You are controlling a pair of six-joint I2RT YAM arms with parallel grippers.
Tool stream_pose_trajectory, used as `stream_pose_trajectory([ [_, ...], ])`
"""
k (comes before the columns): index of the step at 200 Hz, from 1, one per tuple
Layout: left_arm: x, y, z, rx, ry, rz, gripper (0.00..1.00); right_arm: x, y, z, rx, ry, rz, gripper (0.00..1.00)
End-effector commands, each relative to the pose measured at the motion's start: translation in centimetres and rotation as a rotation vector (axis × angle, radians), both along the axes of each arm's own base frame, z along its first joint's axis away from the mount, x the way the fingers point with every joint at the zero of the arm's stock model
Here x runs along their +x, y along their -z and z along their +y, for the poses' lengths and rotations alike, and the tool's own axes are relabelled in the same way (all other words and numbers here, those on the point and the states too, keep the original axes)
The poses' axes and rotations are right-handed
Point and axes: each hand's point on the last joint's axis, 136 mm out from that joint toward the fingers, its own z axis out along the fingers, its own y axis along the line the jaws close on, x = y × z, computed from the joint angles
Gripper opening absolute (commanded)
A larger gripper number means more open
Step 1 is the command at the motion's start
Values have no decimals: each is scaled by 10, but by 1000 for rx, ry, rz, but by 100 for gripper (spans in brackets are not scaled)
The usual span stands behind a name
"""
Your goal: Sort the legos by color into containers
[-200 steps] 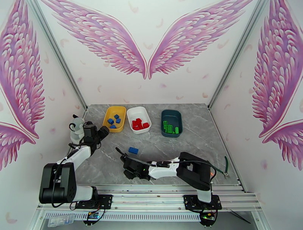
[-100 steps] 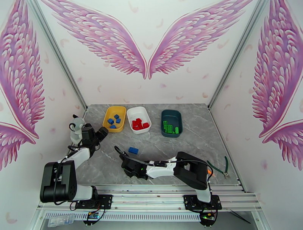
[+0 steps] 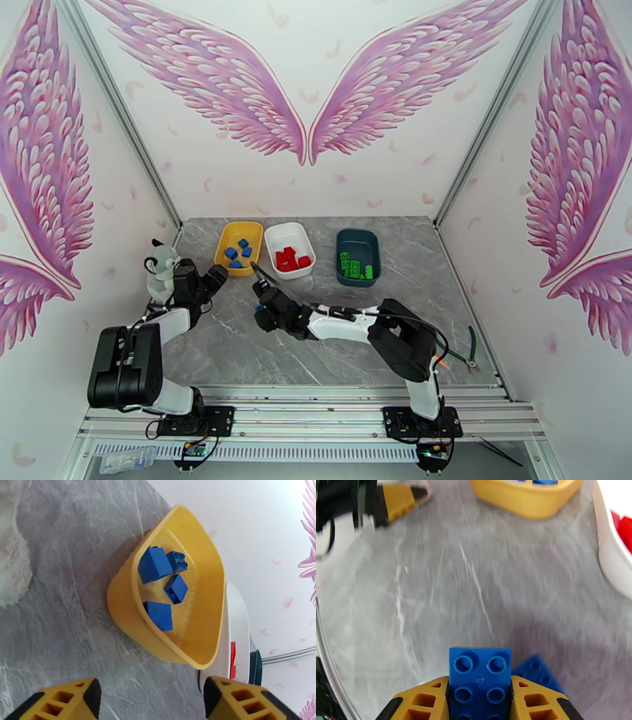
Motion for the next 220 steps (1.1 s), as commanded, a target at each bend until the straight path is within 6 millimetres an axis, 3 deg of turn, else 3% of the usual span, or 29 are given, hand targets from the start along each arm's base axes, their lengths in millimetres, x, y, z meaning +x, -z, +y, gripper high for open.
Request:
stream_pose_trajectory([
  [1, 1, -6, -5, -17, 4, -37, 73, 29, -9, 13, 113, 4, 38, 21],
  [32, 0, -9, -8, -18, 4, -51, 73, 75, -30, 25, 268, 25, 62, 21],
  [91, -7, -16, -7, -20, -7, -71, 73, 146, -44, 56, 398, 69, 41, 26],
  [107, -10, -18, -7, -16, -7, -76, 73, 162, -45, 63, 414, 75, 31, 33],
  [129, -15, -22, -8, -7, -4, -77, 73, 178, -47, 67, 424, 84, 28, 52],
  [157, -23, -23, -9, 18, -3, -71, 74, 178, -63, 64, 437, 63, 3, 64],
  [180, -28, -24, -19, 59, 20, -58, 74, 165, -81, 56, 445, 30, -28, 68],
  [220, -34, -19, -53, 171, 99, -17, 74, 135, -104, 17, 417, 35, -100, 74],
])
